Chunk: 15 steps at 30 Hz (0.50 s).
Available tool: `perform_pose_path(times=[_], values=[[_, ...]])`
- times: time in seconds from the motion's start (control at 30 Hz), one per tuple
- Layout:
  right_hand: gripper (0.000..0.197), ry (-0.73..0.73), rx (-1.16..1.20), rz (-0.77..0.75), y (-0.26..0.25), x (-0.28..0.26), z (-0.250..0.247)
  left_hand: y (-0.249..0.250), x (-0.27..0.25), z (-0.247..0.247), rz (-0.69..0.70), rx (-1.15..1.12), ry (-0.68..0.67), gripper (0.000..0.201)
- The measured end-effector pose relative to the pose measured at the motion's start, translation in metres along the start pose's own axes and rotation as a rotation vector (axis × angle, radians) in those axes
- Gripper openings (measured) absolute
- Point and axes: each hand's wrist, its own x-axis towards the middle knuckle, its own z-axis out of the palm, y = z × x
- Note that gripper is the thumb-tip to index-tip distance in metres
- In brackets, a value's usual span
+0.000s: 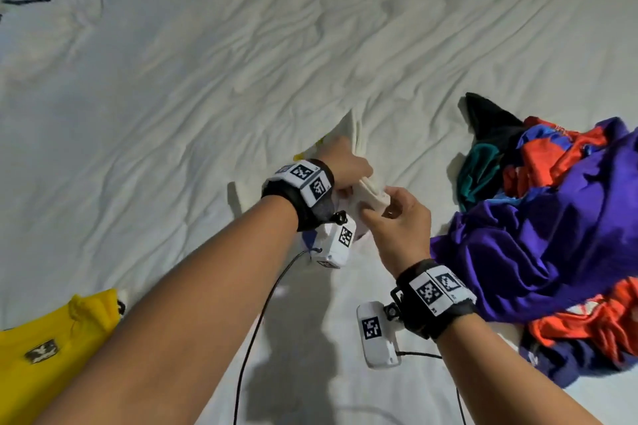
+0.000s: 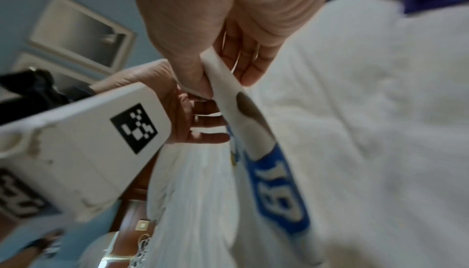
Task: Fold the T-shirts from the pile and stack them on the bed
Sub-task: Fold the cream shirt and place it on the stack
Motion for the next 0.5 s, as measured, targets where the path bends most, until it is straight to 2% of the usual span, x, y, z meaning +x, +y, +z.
perform_pose_path(times=[0.1,0.2,0.27,0.37,0.5], values=[[0.034,0.098,0.015,-0.236,-0.048,0.001,0.004,0.01,-0.016,-0.034,0.107,-0.313,0.034,0.015],[0.032,0.139,-0.068,-0.612,-0.091,-0.003,0.012,0.013,-0.036,-0.066,0.19,-0.614,0.04,0.009],[0.03,0.143,-0.197,-0.811,-0.102,-0.007,0.022,0.002,-0.047,-0.077,0.202,-0.77,0.016,0.012],[0.033,0.072,-0.408,-0.956,-0.077,-0.02,0.04,-0.04,-0.051,-0.072,0.115,-0.822,-0.01,0.004],[0.036,-0.165,-0.695,-0.941,0.004,-0.052,0.061,-0.13,-0.049,-0.028,-0.175,-0.672,-0.051,0.011]])
